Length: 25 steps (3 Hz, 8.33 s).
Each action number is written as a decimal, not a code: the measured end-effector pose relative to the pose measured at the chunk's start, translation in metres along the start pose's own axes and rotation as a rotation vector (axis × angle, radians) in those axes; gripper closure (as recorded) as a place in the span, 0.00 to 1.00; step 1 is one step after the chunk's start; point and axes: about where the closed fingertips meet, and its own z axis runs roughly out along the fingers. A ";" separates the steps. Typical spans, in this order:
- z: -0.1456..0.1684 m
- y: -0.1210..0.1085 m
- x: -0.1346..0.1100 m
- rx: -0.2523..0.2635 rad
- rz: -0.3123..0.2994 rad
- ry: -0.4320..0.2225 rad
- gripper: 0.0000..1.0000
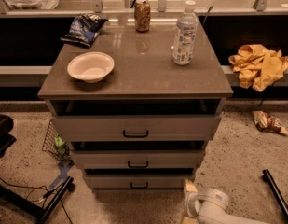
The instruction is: Open bottom drawer
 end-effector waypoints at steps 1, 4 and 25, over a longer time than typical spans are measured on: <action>0.026 -0.014 -0.021 0.009 -0.063 0.018 0.00; 0.090 -0.044 -0.042 0.023 -0.190 0.114 0.00; 0.138 -0.054 0.011 -0.066 -0.059 -0.024 0.71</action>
Offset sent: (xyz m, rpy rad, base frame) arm 0.0959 0.0656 -0.0481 -0.1638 -0.0748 0.1485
